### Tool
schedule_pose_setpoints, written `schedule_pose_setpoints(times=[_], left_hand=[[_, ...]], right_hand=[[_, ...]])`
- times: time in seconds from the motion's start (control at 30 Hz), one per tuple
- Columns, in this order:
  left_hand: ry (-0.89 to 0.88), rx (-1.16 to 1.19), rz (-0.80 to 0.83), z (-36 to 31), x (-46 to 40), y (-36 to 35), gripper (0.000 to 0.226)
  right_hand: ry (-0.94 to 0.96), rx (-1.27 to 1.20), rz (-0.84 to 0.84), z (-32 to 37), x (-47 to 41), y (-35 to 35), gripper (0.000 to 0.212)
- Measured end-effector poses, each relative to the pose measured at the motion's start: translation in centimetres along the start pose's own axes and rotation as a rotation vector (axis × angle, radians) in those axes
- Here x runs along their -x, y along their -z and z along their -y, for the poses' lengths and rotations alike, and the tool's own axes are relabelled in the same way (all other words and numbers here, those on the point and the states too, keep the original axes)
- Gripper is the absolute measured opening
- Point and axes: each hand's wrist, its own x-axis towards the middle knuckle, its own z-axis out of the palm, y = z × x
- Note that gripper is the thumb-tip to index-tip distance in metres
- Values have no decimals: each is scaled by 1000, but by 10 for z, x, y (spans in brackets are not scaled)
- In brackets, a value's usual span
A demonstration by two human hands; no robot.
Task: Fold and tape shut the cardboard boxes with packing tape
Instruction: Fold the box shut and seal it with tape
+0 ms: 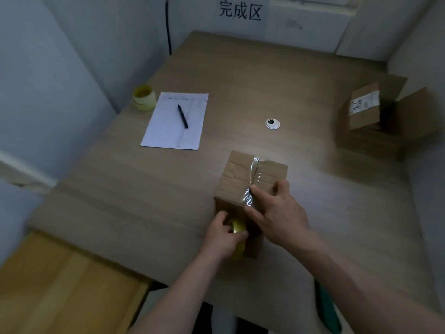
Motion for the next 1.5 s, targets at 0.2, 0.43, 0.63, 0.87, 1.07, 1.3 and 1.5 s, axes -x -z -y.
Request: schedule_pose_setpoints(times=[0.2,0.43,0.63,0.87,1.07,1.3,1.5], left_hand=[[280,197,139,-7,-6,7,26],[222,192,119,2,-10,7,6],[100,177,79,14,-6,2,13],[43,137,83,15,-14,3,19],[9,123,78,19,-16,3,22],[-34,79,52,21,-19,2,21],[-50,40,-11,22,-18,-3,20]], right_hand=[[12,-4,3,0,1,2,60],[-23,-23,-23,2,1,-1,60],[-65,-127,-61,-5,11,2,62],[-677,-80,-72,-76,125,-38,71],[-824,-325,-152,-77,155,-70,39],[-64,-200,-321,-13,120,1,31],[94,57,-154,11,82,19,33]])
